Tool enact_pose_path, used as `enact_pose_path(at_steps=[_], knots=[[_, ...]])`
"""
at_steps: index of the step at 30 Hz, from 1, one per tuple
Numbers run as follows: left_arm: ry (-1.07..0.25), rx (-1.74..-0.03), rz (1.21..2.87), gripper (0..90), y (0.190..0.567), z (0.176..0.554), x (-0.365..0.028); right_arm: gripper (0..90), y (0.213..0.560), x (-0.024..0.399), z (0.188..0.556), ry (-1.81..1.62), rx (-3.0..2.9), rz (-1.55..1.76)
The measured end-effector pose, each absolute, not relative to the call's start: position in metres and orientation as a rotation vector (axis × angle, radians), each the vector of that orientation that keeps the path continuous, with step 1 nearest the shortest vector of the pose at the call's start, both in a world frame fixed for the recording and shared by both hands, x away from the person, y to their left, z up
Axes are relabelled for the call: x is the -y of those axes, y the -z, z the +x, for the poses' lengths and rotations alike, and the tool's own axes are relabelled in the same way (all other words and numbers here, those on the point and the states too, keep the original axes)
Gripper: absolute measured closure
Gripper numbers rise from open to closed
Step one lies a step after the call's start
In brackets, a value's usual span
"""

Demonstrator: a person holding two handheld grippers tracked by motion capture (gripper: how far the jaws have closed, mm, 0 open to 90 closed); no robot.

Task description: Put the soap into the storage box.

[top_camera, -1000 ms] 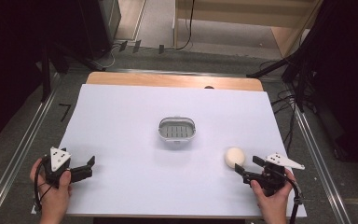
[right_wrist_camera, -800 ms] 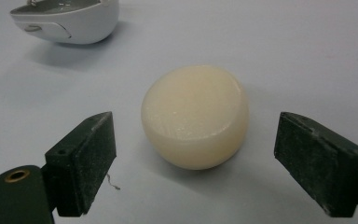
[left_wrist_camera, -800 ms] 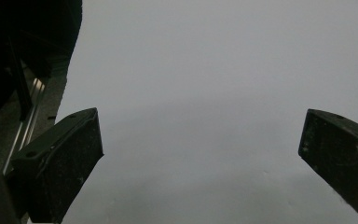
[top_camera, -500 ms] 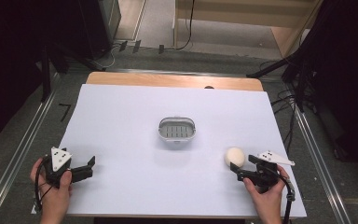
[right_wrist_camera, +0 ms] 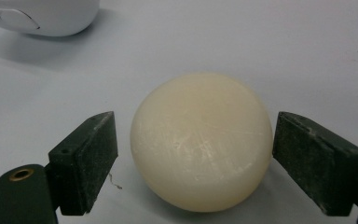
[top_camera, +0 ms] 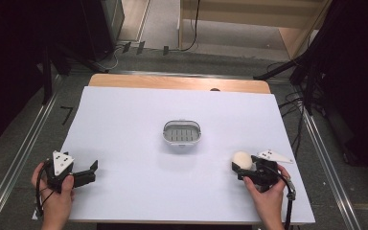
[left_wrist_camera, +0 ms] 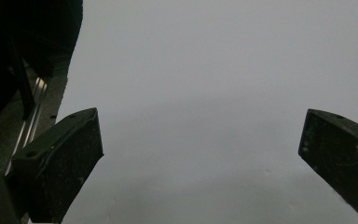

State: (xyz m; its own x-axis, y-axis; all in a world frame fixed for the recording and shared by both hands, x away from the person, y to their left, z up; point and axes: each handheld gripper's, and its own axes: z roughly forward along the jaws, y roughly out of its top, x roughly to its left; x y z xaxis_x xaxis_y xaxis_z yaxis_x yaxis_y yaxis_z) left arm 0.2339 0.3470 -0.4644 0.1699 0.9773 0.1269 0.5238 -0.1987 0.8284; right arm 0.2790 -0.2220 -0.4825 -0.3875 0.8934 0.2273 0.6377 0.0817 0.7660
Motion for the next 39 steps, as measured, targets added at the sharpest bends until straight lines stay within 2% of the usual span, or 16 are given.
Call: enact_pose_path(at_steps=[13, 16, 39], knots=[[-0.896, -1.433, 1.805, 0.2, 0.464, 0.234, -0.348, 18.5, 0.485, 0.213, 0.282, -1.09, -2.103, 1.515], [-0.894, -1.439, 1.8, 0.3, 0.464, 0.235, -0.348, 23.2, 0.486, 0.213, 0.283, -1.079, -2.103, 1.531], [-0.888, -1.451, 1.784, 0.3, 0.464, 0.235, -0.35, 24.4, 0.479, 0.209, 0.28, -1.106, -2.151, 1.459]])
